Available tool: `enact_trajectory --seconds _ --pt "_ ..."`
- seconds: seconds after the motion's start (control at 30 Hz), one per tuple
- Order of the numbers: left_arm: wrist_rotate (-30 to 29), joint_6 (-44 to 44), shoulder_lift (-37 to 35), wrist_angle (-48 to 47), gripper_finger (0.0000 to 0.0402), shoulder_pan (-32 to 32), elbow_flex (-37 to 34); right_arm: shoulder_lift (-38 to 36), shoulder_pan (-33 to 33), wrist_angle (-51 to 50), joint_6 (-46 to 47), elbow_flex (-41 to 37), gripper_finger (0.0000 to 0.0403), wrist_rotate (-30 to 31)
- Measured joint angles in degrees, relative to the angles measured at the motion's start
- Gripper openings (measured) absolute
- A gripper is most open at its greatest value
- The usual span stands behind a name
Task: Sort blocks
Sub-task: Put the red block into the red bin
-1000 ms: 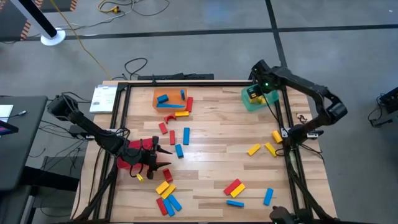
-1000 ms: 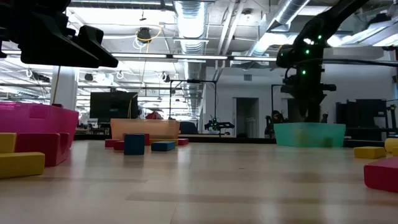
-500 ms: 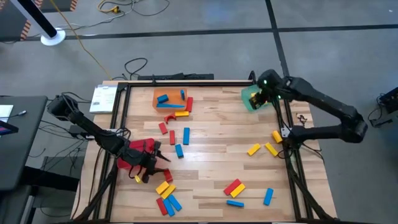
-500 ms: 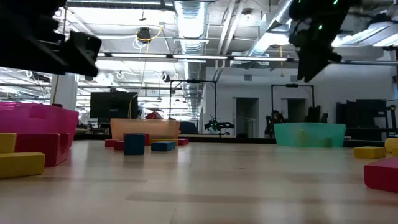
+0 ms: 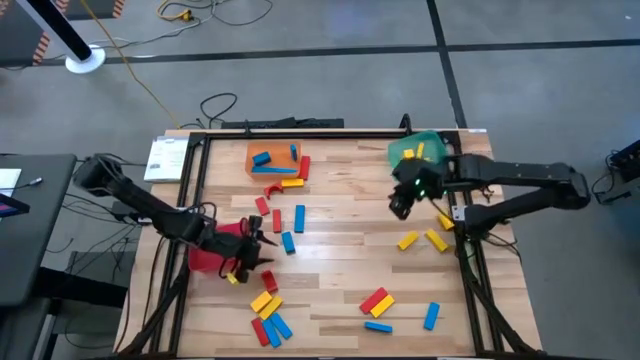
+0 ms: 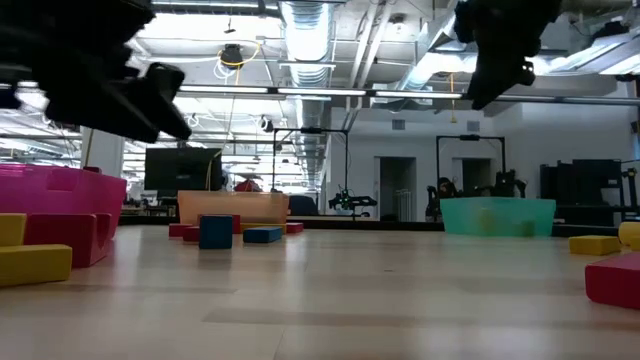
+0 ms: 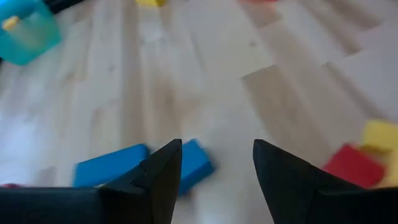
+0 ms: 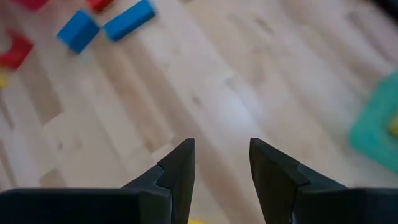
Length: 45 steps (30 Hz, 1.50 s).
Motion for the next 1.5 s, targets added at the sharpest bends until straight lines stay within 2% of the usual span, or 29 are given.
enact_trajectory --seconds 0.13,0.33,0.57,0.67,0.77,0.9,1.13,1.3,1.5 --pt "0.93 6.74 -0.02 -7.59 0.0194 4.05 3.77 3.67 6.18 0.79 2.47 0.00 0.0166 0.03" --pt "8.30 11.88 -0.02 -13.92 0.0194 9.35 6.69 9.35 14.65 3.34 6.52 -0.02 0.0166 0.12" --pt "7.15 16.38 0.81 -20.68 0.0194 13.57 6.99 15.33 21.54 7.35 9.23 -0.02 0.0166 0.14" --pt "5.78 19.76 3.63 -21.80 0.0194 15.48 7.01 17.64 22.69 9.64 9.19 -0.02 0.0166 0.13" --pt "4.28 23.13 9.46 -22.07 0.0194 17.10 8.66 19.62 22.97 11.77 9.19 -0.02 0.0166 0.14" --pt "-0.94 27.64 17.13 -24.76 0.0194 17.27 14.01 21.55 23.08 14.11 9.16 -0.02 0.0166 0.14" --pt "-2.48 35.79 28.11 -32.53 0.0194 18.37 23.01 22.45 24.54 16.63 8.29 -0.04 0.0166 0.07" --pt "-2.37 34.41 30.91 -38.44 0.0195 19.20 27.42 22.43 25.94 17.30 7.93 -0.04 0.0166 0.12" --pt "-2.06 30.87 28.61 -44.55 0.0195 19.11 31.93 22.42 27.51 17.65 6.57 -0.04 0.0163 1.19"
